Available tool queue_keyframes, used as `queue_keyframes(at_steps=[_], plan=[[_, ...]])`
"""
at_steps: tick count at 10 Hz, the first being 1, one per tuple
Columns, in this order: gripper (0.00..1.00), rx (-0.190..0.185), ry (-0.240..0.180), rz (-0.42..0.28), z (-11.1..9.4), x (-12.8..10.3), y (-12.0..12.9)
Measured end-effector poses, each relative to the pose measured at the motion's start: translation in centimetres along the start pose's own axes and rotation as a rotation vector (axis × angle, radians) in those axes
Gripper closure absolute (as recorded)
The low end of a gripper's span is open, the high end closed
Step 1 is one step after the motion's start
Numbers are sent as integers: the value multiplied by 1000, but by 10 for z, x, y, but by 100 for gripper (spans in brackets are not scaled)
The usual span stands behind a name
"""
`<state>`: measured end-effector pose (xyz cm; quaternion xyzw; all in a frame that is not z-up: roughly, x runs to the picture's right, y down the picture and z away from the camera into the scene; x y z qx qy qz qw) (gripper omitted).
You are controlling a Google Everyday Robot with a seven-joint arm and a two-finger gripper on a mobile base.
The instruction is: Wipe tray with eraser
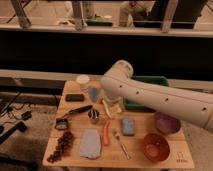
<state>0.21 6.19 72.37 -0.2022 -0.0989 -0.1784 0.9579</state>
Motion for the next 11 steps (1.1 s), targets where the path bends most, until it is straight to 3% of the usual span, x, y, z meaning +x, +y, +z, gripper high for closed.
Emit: queue_keyframes(at_steps=[4,11], plan=[[20,-7,-39,-75,35,-29,-46],[20,-8,-40,-77,38,-28,-49]])
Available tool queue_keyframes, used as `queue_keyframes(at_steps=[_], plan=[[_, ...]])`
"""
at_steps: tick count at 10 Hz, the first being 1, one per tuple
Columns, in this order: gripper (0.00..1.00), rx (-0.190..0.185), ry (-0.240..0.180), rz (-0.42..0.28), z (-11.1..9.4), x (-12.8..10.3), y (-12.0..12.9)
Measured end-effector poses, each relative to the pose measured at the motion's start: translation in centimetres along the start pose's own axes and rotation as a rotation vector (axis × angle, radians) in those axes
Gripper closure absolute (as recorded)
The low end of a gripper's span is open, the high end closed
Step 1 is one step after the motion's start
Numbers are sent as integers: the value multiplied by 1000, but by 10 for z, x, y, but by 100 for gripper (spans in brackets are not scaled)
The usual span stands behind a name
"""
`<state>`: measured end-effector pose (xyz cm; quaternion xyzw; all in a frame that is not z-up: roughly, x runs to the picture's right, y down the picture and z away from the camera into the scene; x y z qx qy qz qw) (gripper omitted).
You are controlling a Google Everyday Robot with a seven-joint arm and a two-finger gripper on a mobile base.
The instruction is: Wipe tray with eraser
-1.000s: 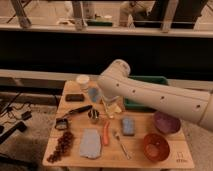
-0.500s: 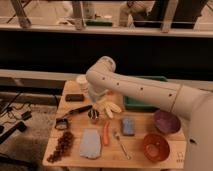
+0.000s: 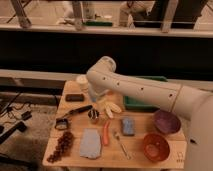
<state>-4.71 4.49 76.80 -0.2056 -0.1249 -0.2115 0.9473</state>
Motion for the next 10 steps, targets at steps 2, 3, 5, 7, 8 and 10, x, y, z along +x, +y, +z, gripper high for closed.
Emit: queue_keyframes(at_steps=[2,3,5,7,8,10], plan=[[20,19,0,-27,5,-8,-8],[20,30,-1,-44,10,-21,-19],[20,46,-6,-67,19,-42,-38],[20,55,-18,-82,25,-54,-53],[20,58,-25,-91,28,-60,-60],[20,59,-42,-101,35,-67,-71]])
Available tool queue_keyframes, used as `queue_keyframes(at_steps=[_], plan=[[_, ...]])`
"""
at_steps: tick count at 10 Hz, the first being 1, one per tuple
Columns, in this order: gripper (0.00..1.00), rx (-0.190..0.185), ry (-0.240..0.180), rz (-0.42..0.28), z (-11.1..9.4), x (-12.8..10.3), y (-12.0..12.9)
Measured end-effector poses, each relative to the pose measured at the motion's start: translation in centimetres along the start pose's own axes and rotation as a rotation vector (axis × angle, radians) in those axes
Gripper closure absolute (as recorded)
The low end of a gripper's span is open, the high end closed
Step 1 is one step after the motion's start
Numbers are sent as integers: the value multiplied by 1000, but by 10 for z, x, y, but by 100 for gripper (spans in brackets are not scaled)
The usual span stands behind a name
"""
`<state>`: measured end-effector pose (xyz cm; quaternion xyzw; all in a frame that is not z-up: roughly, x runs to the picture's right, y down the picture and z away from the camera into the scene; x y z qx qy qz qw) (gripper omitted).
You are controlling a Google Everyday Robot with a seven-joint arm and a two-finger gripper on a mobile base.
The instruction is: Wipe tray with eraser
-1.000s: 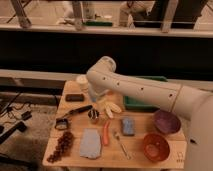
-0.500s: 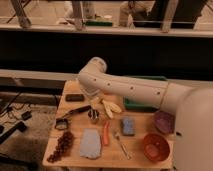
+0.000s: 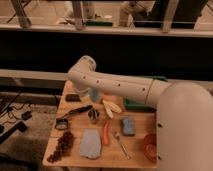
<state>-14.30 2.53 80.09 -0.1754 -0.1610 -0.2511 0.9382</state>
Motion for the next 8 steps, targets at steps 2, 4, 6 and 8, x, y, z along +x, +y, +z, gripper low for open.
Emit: queue_keyframes(at_steps=[2,4,6,8], plan=[[20,-5,-18,-2,10,-3,-8],[20,-7,-26,-4,18,-2,-12],[20,-10,-33,-14,25,-6,-16],[20,-12,-37,-29,32,-12,-20]])
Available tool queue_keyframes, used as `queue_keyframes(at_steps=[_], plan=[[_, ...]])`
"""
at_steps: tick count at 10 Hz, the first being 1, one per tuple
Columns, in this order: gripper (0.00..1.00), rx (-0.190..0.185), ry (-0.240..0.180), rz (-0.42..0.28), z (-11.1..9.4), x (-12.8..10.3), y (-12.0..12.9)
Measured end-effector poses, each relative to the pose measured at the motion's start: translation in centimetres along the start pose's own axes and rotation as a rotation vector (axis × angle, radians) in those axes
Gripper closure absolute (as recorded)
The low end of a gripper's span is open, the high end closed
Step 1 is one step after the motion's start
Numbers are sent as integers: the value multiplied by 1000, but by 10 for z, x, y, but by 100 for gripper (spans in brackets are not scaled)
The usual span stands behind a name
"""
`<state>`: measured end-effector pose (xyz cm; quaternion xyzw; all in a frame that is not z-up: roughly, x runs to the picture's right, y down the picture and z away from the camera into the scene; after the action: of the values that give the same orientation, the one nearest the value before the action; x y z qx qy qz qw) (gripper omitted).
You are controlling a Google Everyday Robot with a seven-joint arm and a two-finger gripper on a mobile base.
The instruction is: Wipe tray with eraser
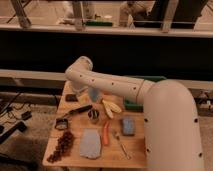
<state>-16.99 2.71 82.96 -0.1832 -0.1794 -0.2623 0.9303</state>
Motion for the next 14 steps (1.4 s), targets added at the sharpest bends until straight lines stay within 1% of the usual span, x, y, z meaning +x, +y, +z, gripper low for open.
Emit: queue_keyframes(at_steps=[4,8,11,14], plan=[[20,-2,-16,-49,19,-19,-19],[20,-3,-24,-73,33,-20,-25],[20,4,-28,-88,42,-15,-28],[20,0,-26,-93,50,-4,-27]])
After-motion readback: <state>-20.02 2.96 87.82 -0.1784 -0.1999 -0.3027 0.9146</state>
